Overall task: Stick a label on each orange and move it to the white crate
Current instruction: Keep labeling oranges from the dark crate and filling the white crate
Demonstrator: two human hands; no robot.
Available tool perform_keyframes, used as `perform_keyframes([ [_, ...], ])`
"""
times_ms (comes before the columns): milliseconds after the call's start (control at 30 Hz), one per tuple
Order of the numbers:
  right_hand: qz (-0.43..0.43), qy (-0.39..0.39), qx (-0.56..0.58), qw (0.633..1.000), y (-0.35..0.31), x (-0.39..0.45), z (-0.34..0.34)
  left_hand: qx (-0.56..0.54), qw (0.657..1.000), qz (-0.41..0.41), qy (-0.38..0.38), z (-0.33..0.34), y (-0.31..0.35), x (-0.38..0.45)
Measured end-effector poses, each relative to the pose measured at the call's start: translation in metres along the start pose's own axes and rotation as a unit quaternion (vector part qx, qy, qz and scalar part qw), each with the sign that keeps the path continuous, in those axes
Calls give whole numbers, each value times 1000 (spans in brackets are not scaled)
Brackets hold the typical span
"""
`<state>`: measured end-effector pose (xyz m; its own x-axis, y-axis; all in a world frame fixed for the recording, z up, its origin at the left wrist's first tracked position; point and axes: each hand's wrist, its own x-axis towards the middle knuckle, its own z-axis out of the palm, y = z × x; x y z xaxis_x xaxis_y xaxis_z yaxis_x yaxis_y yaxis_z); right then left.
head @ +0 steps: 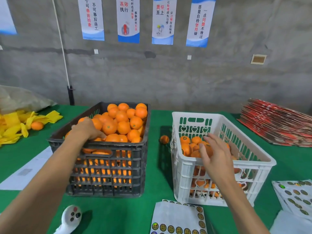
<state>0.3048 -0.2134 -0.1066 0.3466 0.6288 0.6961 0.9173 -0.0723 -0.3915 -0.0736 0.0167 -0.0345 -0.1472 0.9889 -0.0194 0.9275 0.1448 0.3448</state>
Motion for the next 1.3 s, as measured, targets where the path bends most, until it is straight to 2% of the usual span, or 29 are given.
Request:
perform_keyframes([
  [133,-21,5,34,999,-9,-6,6,7,999,-30,-43,5,6,-4],
  [200,-32,6,45,998,-10,-10,7,18,999,-22,-36,7,7,-8],
  [300,-50,7,68,996,-11,-15,7,-14,999,11,31,6,8,-19],
  [367,-66,22,84,994,-13,-17,6,-79,986,70,129,6,13,-31],
  [467,-93,37,105,989,-19,-22,7,-182,919,227,267,10,27,-59],
  [567,-115,48,130,984,-26,-33,9,-252,836,369,318,19,48,-107],
  [667,-137,37,150,978,-33,-51,13,-309,777,458,301,56,67,-158],
  [800,-154,-16,160,975,-33,-84,23,-347,750,520,217,129,73,-206],
  [900,-101,-73,165,978,-18,-116,27,-401,781,468,99,179,64,-221],
  [967,-50,-135,170,975,-5,-137,29,-435,818,377,2,205,57,-229],
  [1033,-26,-216,161,963,5,-156,34,-465,835,283,-76,230,50,-235],
  [1100,-33,-299,133,944,11,-172,41,-494,833,217,-119,250,43,-238],
  [1167,-40,-349,115,929,16,-188,48,-514,828,169,-147,265,37,-240],
  [1300,-36,-353,109,928,24,-208,54,-540,811,131,-182,280,31,-242],
])
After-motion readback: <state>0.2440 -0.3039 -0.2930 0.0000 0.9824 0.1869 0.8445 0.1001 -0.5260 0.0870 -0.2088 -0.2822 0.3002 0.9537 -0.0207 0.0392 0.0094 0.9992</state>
